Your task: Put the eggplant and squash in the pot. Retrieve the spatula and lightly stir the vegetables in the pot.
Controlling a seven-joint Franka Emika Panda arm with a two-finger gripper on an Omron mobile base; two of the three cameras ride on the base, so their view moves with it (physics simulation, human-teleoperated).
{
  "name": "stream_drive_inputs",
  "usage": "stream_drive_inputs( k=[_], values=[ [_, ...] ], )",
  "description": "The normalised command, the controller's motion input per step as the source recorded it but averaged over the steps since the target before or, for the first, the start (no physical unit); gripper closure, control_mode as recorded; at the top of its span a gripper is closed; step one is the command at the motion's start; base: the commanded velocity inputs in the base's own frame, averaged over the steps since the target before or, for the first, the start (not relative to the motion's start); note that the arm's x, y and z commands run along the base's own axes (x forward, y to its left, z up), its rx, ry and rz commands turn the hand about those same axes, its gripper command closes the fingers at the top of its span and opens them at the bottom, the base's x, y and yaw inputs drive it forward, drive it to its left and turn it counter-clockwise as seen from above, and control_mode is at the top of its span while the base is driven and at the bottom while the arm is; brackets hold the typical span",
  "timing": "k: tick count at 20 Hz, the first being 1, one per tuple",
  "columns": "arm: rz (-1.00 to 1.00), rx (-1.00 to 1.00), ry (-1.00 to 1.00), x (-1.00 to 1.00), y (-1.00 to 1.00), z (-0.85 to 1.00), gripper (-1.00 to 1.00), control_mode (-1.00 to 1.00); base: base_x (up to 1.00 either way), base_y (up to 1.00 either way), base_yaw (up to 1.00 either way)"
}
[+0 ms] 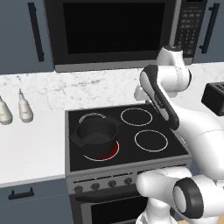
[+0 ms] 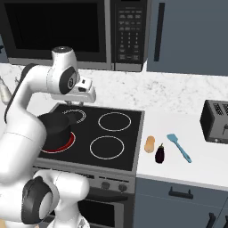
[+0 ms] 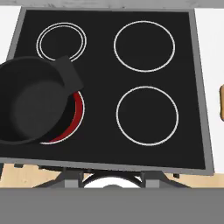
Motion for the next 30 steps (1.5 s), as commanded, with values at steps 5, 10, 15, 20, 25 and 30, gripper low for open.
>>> stream_drive_inputs(
  k=[5, 10, 15, 20, 25, 30],
  values=[
    [0.0, -0.02, 0.0, -0.01, -0.01, -0.04, -1.0, -1.0, 0.0, 0.0, 0.0],
    [-0.01, 0.02, -0.13, -0.18, -0.8, -0.24, -1.0, -1.0, 0.0, 0.0, 0.0],
    [-0.01, 0.0, -0.01, -0.09, -1.0, -0.82, -1.0, -1.0, 0.0, 0.0, 0.0],
    [-0.03, -0.01, 0.05, -0.04, -0.84, -0.95, -1.0, -1.0, 0.0, 0.0, 0.0],
    [-0.05, 0.0, 0.14, 0.56, -1.0, -0.69, -1.0, -1.0, 0.0, 0.0, 0.0],
    [-0.06, 0.0, 0.21, 0.82, -1.0, -0.44, -1.0, -1.0, 0.0, 0.0, 0.0]
  ],
)
